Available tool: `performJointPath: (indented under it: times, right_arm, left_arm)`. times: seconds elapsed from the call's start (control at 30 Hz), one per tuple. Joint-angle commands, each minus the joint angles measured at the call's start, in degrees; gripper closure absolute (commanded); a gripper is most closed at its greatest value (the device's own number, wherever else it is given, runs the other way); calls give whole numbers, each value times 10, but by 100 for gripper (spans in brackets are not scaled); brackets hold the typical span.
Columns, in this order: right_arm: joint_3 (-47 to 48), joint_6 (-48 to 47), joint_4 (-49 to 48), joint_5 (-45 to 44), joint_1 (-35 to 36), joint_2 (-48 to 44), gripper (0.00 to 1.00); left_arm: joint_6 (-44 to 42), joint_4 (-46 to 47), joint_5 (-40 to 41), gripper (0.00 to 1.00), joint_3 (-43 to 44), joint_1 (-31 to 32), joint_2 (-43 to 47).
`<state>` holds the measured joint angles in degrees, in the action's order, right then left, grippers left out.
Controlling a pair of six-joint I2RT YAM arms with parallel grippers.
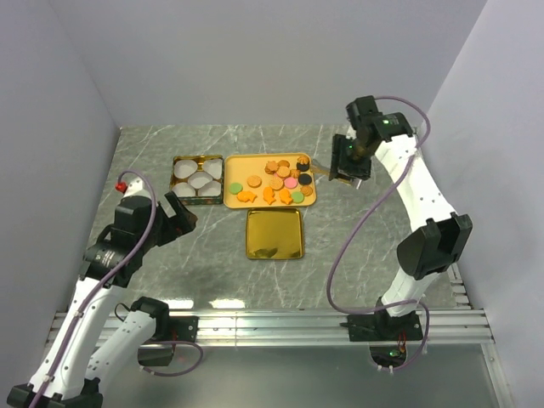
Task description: Pack the cookies
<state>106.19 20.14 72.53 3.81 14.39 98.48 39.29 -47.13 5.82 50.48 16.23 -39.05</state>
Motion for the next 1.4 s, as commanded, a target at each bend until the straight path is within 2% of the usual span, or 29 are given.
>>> performJointPath:
  times: [0.0, 0.13, 0.2, 0.33, 0.83, 1.37]
  right_arm:
    - [38, 7, 10, -18, 35, 15, 38]
    - [80, 0, 16, -37, 84, 50, 39]
    - [96, -8, 24, -41, 98, 73, 40]
    - [125, -18, 32, -70, 126, 109, 41]
    - [134, -34, 29, -96, 190, 174, 43]
    - [129, -41, 18, -120, 203, 218, 45]
  left_arm:
    - [-20, 35, 5, 1, 15, 1, -2]
    - [-9, 63, 67, 0, 13, 1, 40]
    - [-4, 87, 101, 1, -18, 1, 70]
    - [-3, 138, 112, 1, -72, 1, 135]
    - [-21, 145, 86, 0, -77, 1, 143]
    - [-22, 144, 79, 0, -76, 1, 129]
